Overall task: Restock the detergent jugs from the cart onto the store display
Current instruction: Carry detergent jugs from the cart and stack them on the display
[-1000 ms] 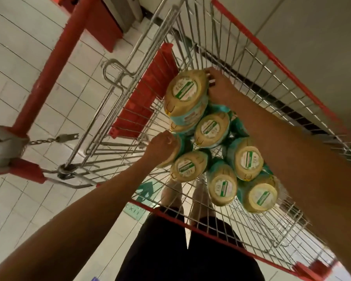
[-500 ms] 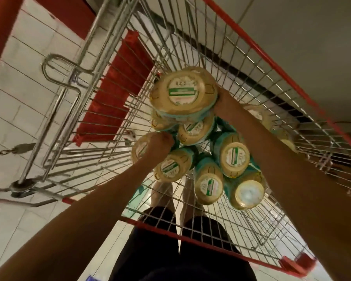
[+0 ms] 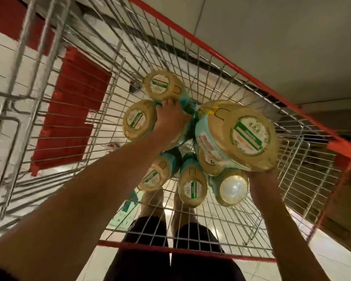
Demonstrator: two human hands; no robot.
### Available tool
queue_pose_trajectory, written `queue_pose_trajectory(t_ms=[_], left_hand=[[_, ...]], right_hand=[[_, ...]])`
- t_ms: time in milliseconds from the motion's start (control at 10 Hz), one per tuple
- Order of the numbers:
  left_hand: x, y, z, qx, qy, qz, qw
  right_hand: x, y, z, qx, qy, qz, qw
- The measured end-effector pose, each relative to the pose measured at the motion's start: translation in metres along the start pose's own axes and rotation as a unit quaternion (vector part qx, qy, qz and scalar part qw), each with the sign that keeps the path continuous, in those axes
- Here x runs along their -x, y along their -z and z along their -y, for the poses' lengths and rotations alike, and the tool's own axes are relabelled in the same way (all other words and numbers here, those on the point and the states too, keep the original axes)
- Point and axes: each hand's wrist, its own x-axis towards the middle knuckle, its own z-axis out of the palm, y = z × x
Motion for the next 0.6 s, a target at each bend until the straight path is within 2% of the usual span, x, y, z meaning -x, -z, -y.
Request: queue_pose_trajectory(t_ms=[100,200,300,400,500,600], left_hand=[[-0.013,-0.009,-0.020,-0.074,0.008,0.049,0.996],[-0.010,-0.018,-0.035,-0.092,-0.007,0.075,0.993],[0.003,-0.020,-0.046,-0.070,-0.077,0.091,0.990],[0.012,-0.025,-0.042,-0.033,-0.100,0.106,0.989],[0.017,-0.030,-0.039,0.264,0.012,0.200,0.943],[0.057,-0.031,-0.056,0.781,0.233,0.224,0.534]], right_hand=[[0.012,0.004,-0.009,0.001,-0.005,-0.033,0.999],[0.020,0.000,-0.011,0.000,0.001,-0.031,1.000],[0.021,0.002,-0.015,-0.011,-0.010,-0.027,1.000],[0.019,0.003,-0.016,-0.011,-0.024,-0.030,0.999],[0.017,0.004,-0.018,-0.018,-0.031,-0.027,0.999],[0.017,0.003,-0.016,-0.009,-0.013,-0.007,1.000]])
